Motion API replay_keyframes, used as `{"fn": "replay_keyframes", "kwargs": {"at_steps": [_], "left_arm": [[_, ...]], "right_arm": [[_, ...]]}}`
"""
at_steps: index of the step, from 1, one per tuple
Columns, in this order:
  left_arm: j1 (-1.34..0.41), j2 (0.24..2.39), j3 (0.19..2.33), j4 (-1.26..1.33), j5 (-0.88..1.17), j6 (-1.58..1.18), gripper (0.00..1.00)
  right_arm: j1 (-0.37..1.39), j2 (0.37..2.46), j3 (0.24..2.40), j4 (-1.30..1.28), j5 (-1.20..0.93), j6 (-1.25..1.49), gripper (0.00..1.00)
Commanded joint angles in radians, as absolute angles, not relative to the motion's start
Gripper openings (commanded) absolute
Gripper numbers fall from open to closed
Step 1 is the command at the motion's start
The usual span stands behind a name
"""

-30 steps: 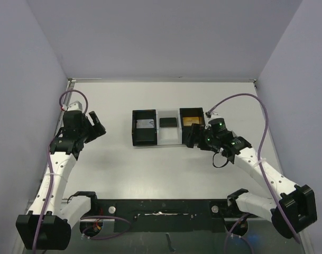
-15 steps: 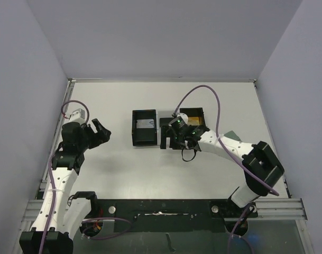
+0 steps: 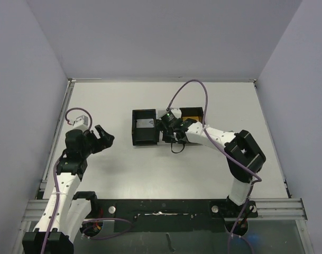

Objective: Take the credit cards out of the card holder

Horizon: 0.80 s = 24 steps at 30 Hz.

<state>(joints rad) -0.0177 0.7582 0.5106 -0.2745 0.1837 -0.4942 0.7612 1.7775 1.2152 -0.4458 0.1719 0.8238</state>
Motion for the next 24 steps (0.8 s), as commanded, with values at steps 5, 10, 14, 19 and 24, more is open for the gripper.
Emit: {"fn": "replay_keyframes", "kwargs": {"at_steps": [5,10,14,19,24], "left_arm": [[-0.018,0.777,0.521,-0.175,0.199,-0.5,0.79],[-0.019,0.777,0.519,-0.174,0.192,-0.497,0.79],[-0.02,0.771,0.518,-0.176,0.197,-0.495,0.79],[-0.02,0.769,0.513,-0.142,0.214,-0.486,0.79],[-0.021,0.761,0.525,-0.164,0.211,-0.473,0.79]], "right_arm": [[0.755,1.876,1.389,-0.516,0.174,0.875,0.98],[0.752,1.914,1.423,-0.489,0.122,0.871,0.98],[0.749,1.875,1.431,-0.468,0.05,0.832,0.98],[0.742,1.687,1.501,-0.711,0.188,0.665,0.98],[0.562,1.348,1.245,-0.686,0.421,0.577,0.98]]}}
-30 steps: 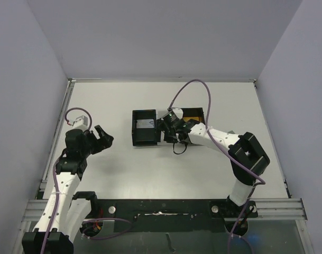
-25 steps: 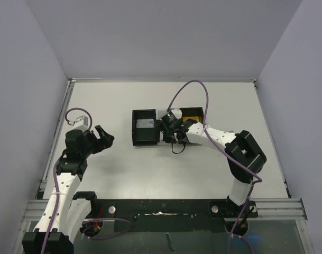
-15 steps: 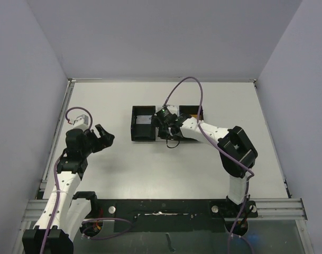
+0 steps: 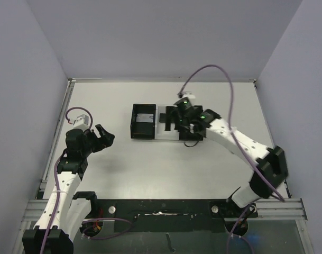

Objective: Take the credit cards out of the card holder

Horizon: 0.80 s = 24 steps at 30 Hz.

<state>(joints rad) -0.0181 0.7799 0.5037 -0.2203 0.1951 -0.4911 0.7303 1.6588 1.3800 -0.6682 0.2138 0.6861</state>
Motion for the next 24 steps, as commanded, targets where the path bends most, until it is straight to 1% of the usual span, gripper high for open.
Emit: {"fn": "replay_keyframes", "kwargs": {"at_steps": [1,3,5,7,9,12,18,22,24], "left_arm": [[-0.021,0.755,0.523,-0.165,0.214,-0.472,0.79],[-0.03,0.748,0.516,-0.161,0.247,-0.467,0.77],[-0.047,0.749,0.514,-0.158,0.279,-0.46,0.76],[-0.069,0.761,0.521,-0.161,0.287,-0.455,0.76],[-0.083,0.78,0.529,-0.17,0.285,-0.45,0.76],[-0.09,0.795,0.534,-0.177,0.279,-0.45,0.76],[-0.098,0.784,0.527,-0.17,0.285,-0.461,0.76],[-0.098,0.78,0.528,-0.165,0.288,-0.462,0.76],[-0.098,0.779,0.527,-0.167,0.278,-0.462,0.76]], "right_arm": [[0.456,1.293,1.2,-0.671,0.38,0.569,0.97],[0.217,1.196,1.119,-0.633,0.26,0.53,0.98],[0.031,1.161,1.059,-0.591,0.146,0.466,0.98],[-0.093,1.18,1.026,-0.582,0.057,0.405,0.98],[-0.178,1.248,1.034,-0.613,-0.003,0.374,0.98],[-0.229,1.364,1.081,-0.637,-0.055,0.344,0.98],[-0.261,1.55,1.16,-0.598,-0.002,0.322,0.99],[-0.269,1.644,1.209,-0.555,0.007,0.32,0.95],[-0.268,1.693,1.252,-0.579,-0.036,0.309,0.93]]}}
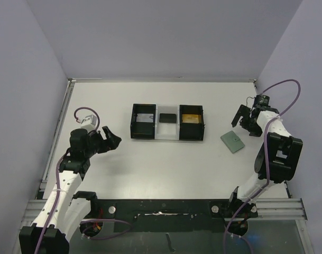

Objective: Take the credit cards out of the card holder

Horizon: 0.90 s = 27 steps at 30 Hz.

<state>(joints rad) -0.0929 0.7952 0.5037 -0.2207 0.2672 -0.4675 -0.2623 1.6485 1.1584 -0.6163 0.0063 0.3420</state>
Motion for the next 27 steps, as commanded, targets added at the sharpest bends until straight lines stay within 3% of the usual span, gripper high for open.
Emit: {"fn": "replay_keyframes", "kwargs": {"at_steps": [1,6,9,16,21,27], "left_arm": [[-0.098,0.779,0.526,-0.167,0.275,-0.462,0.76],[-0.098,0.787,0.528,-0.168,0.283,-0.463,0.76],[-0.098,0.783,0.525,-0.166,0.275,-0.463,0.76],[-0.099,0.785,0.524,-0.176,0.257,-0.465,0.76],[-0.1,0.803,0.515,-0.166,0.238,-0.475,0.76],[-0.1,0.842,0.526,-0.188,0.194,-0.46,0.76]], "right_arm": [[-0.266,1.713,1.269,-0.595,-0.065,0.292,0.93],[-0.261,1.793,1.243,-0.607,-0.105,0.293,0.8],[-0.251,1.791,1.154,-0.577,-0.182,0.326,0.66],[-0.154,1.621,0.947,-0.572,-0.118,0.417,0.57],[0.026,1.498,0.835,-0.603,-0.077,0.596,0.56],[0.234,1.33,0.686,-0.547,-0.107,0.944,0.61]]}}
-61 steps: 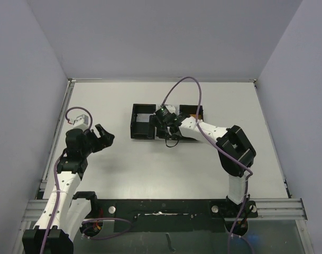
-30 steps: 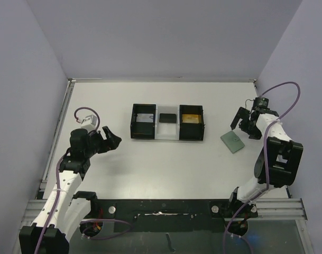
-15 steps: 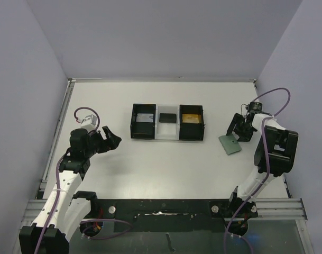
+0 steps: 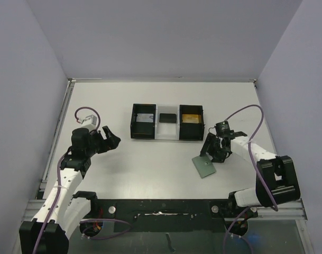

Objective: Take the credit cards out of the card holder

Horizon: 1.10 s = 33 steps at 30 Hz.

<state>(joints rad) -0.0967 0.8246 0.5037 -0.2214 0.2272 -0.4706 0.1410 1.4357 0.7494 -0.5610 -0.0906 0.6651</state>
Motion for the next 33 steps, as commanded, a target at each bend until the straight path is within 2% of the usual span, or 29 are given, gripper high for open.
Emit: {"fn": "replay_keyframes", "kwargs": {"at_steps": [1,5,10,17,20,25,33], "left_arm": [[-0.1,0.848,0.526,-0.192,0.185,-0.455,0.76],[-0.099,0.889,0.551,-0.218,0.14,-0.444,0.76],[-0.1,0.965,0.62,-0.252,0.129,-0.478,0.76],[-0.127,1.1,0.718,-0.298,0.304,-0.543,0.76],[-0.185,1.112,0.72,-0.297,0.339,-0.564,0.76],[-0.328,1.127,0.707,-0.29,0.293,-0.614,0.76],[-0.552,1.131,0.661,-0.196,0.254,-0.732,0.74]], "right_arm": [[0.262,1.311,0.687,-0.553,-0.113,0.984,0.62],[0.364,1.214,0.713,-0.544,-0.07,1.023,0.65],[0.382,1.241,0.704,-0.473,-0.072,0.829,0.69],[0.472,1.288,0.755,-0.66,0.022,0.746,0.67],[0.499,1.297,0.74,-0.671,-0.007,0.742,0.65],[0.557,1.304,0.742,-0.727,0.086,0.769,0.63],[0.658,1.215,0.674,-0.71,0.101,0.892,0.59]]}}
